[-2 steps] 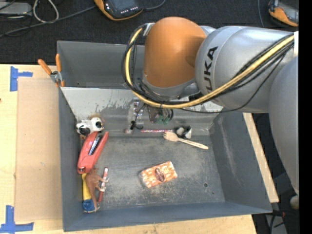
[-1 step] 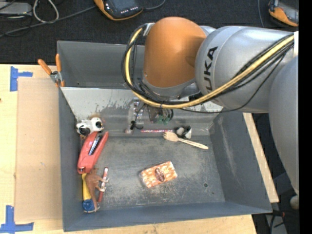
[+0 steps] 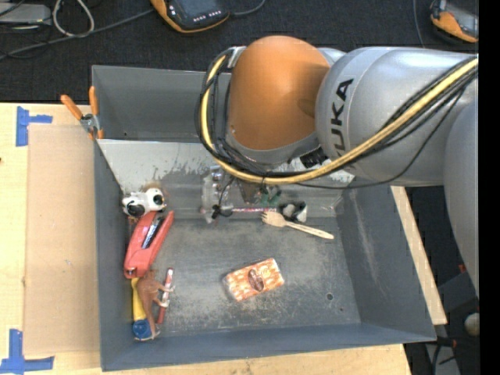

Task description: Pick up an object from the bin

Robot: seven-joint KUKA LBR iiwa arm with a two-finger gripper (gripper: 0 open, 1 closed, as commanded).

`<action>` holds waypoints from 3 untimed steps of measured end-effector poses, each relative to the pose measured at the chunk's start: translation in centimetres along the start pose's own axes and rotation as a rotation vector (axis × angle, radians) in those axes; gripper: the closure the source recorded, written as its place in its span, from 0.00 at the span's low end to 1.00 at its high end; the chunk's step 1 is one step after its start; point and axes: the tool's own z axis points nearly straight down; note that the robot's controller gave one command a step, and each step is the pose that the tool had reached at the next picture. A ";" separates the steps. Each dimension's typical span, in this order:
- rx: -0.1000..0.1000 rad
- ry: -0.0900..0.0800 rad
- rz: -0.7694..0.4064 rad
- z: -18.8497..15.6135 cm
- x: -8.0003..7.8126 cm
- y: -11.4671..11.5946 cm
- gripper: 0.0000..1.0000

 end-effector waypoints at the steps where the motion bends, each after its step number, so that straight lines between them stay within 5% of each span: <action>1: -0.002 -0.002 -0.011 4.6 2.1 0.9 1.00; 2: -0.001 -0.002 0.015 5.0 6.5 0.6 1.00; 3: -0.002 0.005 -0.132 6.3 9.6 -3.5 1.00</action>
Offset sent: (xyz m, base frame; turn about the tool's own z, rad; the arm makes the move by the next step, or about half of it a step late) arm -0.0852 -0.0117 -0.0504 -0.0437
